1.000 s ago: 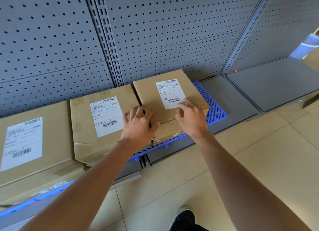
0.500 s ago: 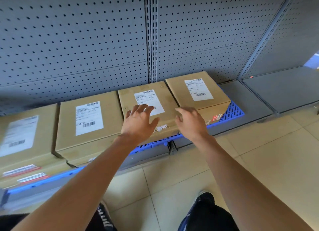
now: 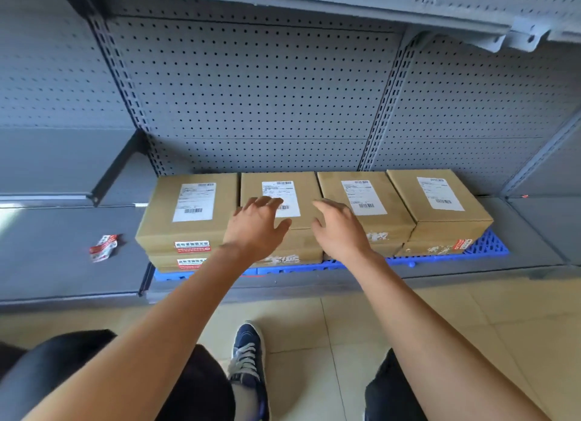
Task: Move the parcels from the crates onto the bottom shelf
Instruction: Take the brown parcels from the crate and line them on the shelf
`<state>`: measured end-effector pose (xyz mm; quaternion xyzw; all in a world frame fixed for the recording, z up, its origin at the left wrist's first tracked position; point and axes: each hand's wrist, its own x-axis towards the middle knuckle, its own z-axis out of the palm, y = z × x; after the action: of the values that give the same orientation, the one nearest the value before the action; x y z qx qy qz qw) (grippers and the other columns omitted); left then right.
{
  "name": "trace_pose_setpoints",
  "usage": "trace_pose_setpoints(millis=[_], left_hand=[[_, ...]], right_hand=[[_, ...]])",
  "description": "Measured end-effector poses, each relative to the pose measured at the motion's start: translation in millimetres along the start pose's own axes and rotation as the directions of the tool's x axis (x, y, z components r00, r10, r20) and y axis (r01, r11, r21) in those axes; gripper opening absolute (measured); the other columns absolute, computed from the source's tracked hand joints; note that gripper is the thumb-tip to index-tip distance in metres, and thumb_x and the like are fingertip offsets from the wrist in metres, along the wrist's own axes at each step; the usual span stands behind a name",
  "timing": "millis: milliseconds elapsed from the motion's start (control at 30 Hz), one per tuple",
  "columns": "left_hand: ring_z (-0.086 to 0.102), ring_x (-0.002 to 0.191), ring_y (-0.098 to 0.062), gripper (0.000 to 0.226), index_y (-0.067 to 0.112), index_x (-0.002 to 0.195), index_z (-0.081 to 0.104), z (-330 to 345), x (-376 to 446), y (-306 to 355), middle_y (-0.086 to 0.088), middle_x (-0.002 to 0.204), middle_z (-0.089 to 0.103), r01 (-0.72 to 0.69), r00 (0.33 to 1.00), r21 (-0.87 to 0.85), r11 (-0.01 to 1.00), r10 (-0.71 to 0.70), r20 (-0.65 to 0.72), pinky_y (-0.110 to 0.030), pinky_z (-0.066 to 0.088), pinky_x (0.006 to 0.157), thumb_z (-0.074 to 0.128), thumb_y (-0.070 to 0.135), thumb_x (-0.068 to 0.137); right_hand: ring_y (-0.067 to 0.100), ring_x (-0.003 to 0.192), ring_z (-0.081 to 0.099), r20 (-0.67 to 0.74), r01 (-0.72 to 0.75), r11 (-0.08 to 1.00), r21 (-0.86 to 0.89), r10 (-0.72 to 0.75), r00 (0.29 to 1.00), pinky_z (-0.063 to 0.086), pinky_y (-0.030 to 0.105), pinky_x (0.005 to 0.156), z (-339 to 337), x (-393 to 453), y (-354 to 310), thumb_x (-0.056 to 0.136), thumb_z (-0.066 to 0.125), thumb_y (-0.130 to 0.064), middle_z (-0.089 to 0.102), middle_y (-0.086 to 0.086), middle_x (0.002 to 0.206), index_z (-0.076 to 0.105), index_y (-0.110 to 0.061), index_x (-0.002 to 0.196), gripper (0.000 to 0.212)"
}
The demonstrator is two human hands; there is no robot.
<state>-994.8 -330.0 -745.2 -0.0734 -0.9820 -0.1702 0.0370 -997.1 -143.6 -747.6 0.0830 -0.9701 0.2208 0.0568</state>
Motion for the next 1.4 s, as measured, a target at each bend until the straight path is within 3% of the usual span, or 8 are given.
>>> trace_pose_setpoints(millis=[333, 733, 1100, 1233, 1400], left_hand=[[0.050, 0.132, -0.026, 0.052, 0.025, 0.145, 0.050, -75, -52, -80, 0.000, 0.144, 0.056, 0.193, 0.977, 0.044, 0.980, -0.188, -0.098, -0.043, 0.043, 0.104, 0.053, 0.049, 0.099], [0.051, 0.131, -0.026, 0.051, 0.028, 0.146, 0.050, -153, -138, -173, 0.002, 0.147, 0.054, 0.442, 0.879, 0.038, 0.896, -0.425, -0.214, -0.042, 0.042, 0.103, 0.052, 0.049, 0.099], [0.051, 0.133, -0.026, 0.053, 0.029, 0.148, 0.048, -203, -250, -274, 0.002, 0.148, 0.052, 0.656, 0.731, 0.010, 0.755, -0.631, -0.259, -0.043, 0.045, 0.103, 0.050, 0.052, 0.100], [0.058, 0.125, -0.025, 0.051, 0.032, 0.144, 0.051, -223, -303, -309, 0.003, 0.139, 0.061, 0.710, 0.667, -0.026, 0.704, -0.684, -0.294, -0.043, 0.051, 0.098, 0.051, 0.053, 0.098], [0.061, 0.116, -0.022, 0.044, 0.034, 0.139, 0.058, -240, -380, -349, 0.002, 0.132, 0.064, 0.789, 0.534, -0.146, 0.597, -0.783, -0.319, -0.039, 0.053, 0.092, 0.056, 0.049, 0.097]], right_hand=[[0.024, 0.136, 0.045, 0.067, 0.214, 0.974, 0.078, -0.219, 0.973, 0.040, 0.036, 0.108, 24, 25, -116, 0.099, 0.051, -0.022, 0.053, 0.000, 0.147, 0.051, -0.019, 0.144, 0.046], [0.025, 0.130, 0.050, 0.114, 0.440, 0.875, 0.203, -0.467, 0.877, 0.043, 0.039, 0.105, 58, 24, -256, 0.096, 0.056, -0.016, 0.055, -0.001, 0.144, 0.052, -0.018, 0.144, 0.048], [0.029, 0.131, 0.049, 0.219, 0.606, 0.749, 0.269, -0.660, 0.719, 0.040, 0.040, 0.108, 127, -11, -400, 0.097, 0.056, -0.019, 0.056, 0.003, 0.144, 0.052, -0.015, 0.143, 0.046], [0.030, 0.130, 0.048, 0.252, 0.661, 0.693, 0.288, -0.720, 0.646, 0.041, 0.041, 0.107, 152, -36, -457, 0.098, 0.056, -0.021, 0.055, 0.002, 0.144, 0.050, -0.017, 0.144, 0.047], [0.030, 0.132, 0.047, 0.300, 0.712, 0.626, 0.319, -0.779, 0.550, 0.039, 0.040, 0.110, 184, -77, -521, 0.098, 0.055, -0.022, 0.054, 0.004, 0.146, 0.050, -0.018, 0.145, 0.048]])
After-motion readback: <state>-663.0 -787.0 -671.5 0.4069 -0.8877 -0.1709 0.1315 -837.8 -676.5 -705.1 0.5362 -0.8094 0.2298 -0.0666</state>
